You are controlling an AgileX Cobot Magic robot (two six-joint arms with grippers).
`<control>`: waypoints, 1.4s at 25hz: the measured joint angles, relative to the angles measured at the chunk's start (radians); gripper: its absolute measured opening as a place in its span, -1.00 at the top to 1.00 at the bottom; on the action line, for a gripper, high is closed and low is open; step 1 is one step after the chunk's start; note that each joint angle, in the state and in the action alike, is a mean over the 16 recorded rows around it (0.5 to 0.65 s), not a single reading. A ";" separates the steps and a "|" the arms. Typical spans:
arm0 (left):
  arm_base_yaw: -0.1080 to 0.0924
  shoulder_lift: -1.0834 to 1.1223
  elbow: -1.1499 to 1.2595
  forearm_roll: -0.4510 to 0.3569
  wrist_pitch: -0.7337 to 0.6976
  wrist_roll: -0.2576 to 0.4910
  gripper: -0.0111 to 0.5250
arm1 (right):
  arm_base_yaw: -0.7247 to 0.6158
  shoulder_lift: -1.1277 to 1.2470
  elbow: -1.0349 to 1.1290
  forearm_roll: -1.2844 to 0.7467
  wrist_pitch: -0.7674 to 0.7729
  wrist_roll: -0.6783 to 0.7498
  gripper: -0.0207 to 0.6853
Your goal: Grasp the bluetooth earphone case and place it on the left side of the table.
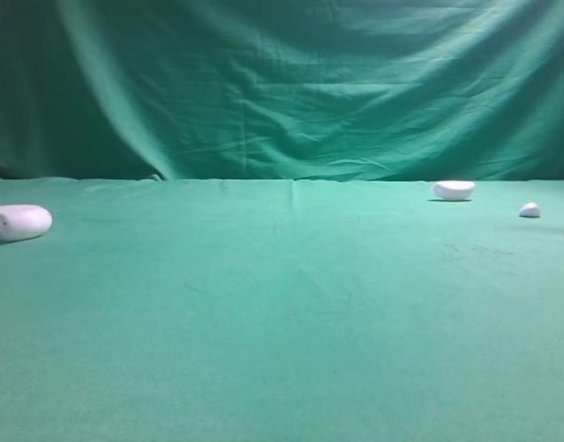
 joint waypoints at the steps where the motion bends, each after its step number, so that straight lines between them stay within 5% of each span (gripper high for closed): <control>1: 0.000 0.000 0.000 0.000 0.000 0.000 0.96 | -0.027 -0.026 0.025 0.002 -0.024 -0.005 0.94; 17: 0.000 0.000 0.000 0.000 0.000 0.000 0.96 | -0.564 -0.407 0.485 0.096 -0.353 -0.060 0.94; 35: 0.000 0.000 0.000 0.000 0.000 0.000 0.96 | -0.659 -0.466 0.717 0.155 -0.490 -0.066 0.94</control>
